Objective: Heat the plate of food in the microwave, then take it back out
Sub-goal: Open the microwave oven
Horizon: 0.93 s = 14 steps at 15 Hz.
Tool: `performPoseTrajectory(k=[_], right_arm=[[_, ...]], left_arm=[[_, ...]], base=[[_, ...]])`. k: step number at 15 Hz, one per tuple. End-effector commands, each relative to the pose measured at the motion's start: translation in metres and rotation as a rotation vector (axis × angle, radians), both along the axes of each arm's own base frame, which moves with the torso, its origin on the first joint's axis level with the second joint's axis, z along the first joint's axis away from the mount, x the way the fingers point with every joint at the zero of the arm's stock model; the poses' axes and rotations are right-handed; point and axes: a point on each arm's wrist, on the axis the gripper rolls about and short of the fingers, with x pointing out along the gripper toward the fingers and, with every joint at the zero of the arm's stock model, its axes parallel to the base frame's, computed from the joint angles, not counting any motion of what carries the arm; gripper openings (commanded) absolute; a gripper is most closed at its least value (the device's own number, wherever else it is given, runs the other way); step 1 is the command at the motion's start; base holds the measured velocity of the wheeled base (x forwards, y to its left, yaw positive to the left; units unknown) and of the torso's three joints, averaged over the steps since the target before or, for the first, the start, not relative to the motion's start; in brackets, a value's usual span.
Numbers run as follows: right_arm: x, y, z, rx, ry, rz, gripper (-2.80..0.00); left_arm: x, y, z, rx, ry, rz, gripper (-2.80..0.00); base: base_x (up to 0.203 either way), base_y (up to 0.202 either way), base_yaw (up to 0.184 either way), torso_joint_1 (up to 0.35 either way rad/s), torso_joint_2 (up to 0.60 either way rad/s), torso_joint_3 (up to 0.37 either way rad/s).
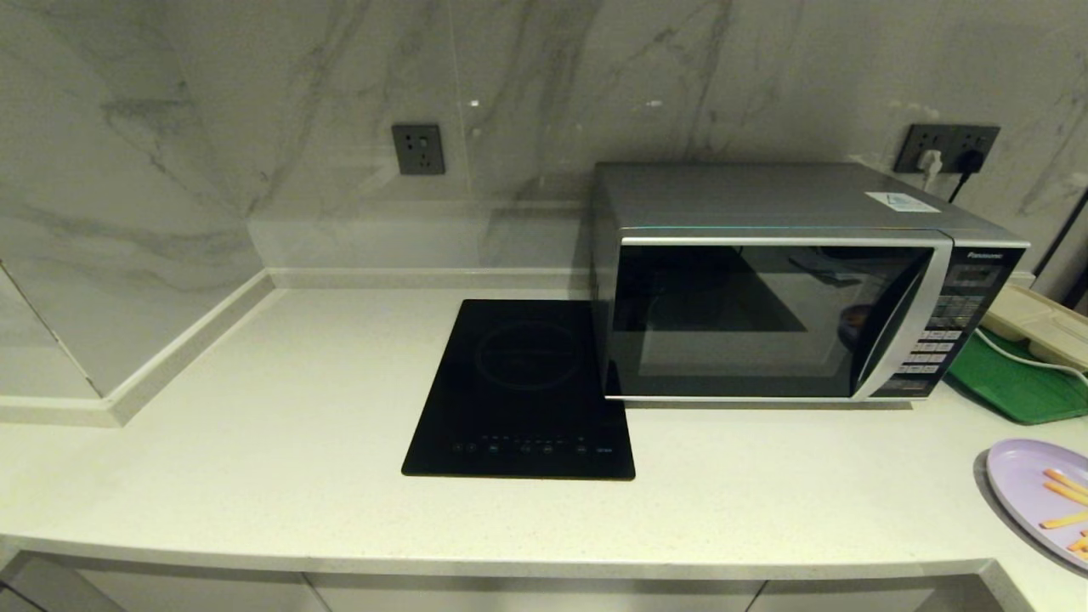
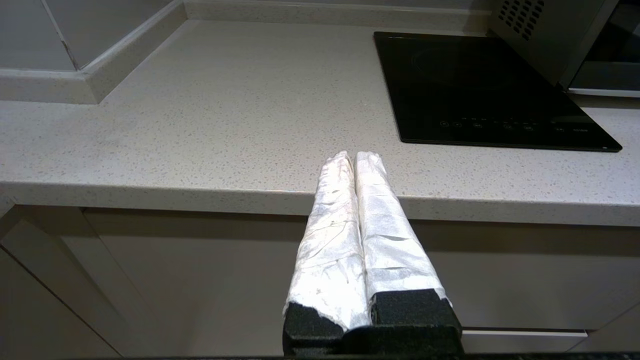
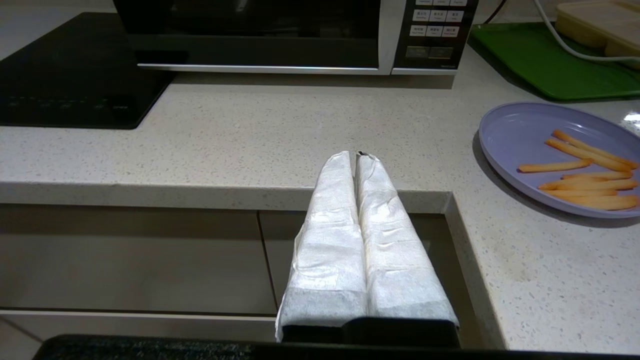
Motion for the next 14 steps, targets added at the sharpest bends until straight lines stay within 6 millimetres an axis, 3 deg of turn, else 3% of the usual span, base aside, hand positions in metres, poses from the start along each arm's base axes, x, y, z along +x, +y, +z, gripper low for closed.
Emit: performPoseTrajectory(k=[1, 9, 10, 12, 14], right_arm=[[0.000, 0.000, 0.000, -0.004, 0.003, 0.003, -2.80], [0.000, 0.000, 0.005, -0.005, 0.098, -0.007, -2.80], [0.000, 0.000, 0.022, 0.015, 0.088, -0.010, -2.80], [0.002, 0.000, 0.074, 0.077, 0.036, -0.013, -2.80], [0.023, -0.001, 0.107, 0.066, 0.100, -0.044, -2.80]], left_arm=[[0.000, 0.000, 0.000, -0.001, 0.001, 0.000, -2.80], [0.000, 0.000, 0.000, -0.001, 0.000, 0.000, -2.80], [0.000, 0.000, 0.000, -0.001, 0.001, 0.000, -2.80], [0.000, 0.000, 0.000, -0.001, 0.000, 0.000, -2.80], [0.000, 0.000, 0.000, -0.001, 0.000, 0.000, -2.80]], base=[[0.000, 0.000, 0.000, 0.000, 0.00, 0.000], [0.000, 0.000, 0.000, 0.000, 0.00, 0.000], [0.000, 0.000, 0.000, 0.000, 0.00, 0.000], [0.000, 0.000, 0.000, 0.000, 0.00, 0.000], [0.000, 0.000, 0.000, 0.000, 0.00, 0.000]])
